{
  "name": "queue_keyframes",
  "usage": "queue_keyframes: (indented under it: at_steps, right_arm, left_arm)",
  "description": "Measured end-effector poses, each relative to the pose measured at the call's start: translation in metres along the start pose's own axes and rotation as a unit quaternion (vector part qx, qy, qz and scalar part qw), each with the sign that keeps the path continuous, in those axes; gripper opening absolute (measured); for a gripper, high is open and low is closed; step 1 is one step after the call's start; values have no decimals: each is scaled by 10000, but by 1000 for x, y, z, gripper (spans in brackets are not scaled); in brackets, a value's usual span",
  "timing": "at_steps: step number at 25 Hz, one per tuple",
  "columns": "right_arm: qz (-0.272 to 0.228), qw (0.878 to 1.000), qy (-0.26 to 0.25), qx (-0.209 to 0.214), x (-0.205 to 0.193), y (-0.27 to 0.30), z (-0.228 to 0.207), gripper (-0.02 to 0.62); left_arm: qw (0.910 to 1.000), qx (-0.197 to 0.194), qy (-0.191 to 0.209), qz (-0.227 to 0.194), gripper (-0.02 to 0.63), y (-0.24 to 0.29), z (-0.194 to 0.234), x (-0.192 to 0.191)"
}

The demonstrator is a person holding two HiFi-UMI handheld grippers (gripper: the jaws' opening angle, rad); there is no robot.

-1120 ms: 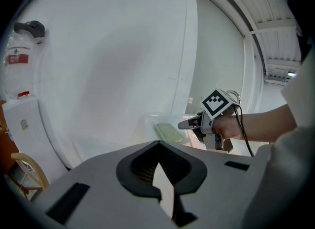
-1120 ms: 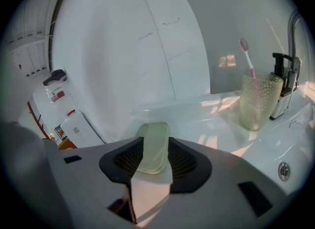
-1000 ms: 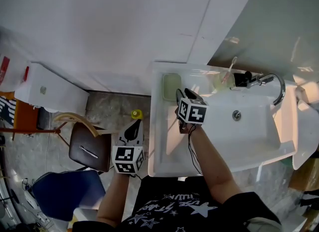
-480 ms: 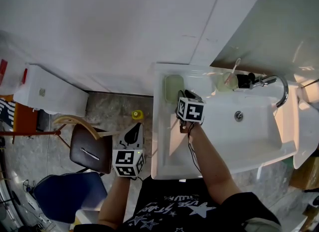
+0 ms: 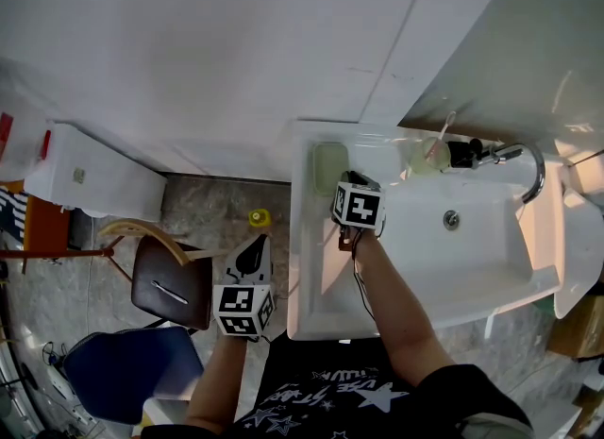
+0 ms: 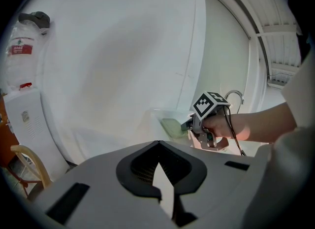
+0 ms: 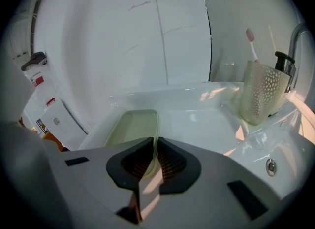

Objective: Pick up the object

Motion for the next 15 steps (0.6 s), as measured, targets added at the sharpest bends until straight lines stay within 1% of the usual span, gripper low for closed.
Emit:
queue_keyframes:
  at_steps: [6, 11, 15]
  right_arm:
    - [-27, 10000, 38, 15, 2, -8, -5, 34]
    - [-182, 9996, 88, 176, 6, -25, -11, 32]
    - [-404, 9986, 64, 347, 15, -48, -16, 32]
  left_arm:
    - [10000, 10, 45, -27, 15, 2, 0, 2]
    - [9996, 175, 43, -201, 15, -6, -3, 11]
    - [9988, 306, -38, -387, 15, -19, -14, 16]
Point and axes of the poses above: the fingertips, and each gripper's own axes: y forward along the fingers, z to its left, x out of its top, the point moved 6 cm from there along -y, backward along the fingers, and after that the axes turned 11 degrees about -y, right-handed, at the moved point
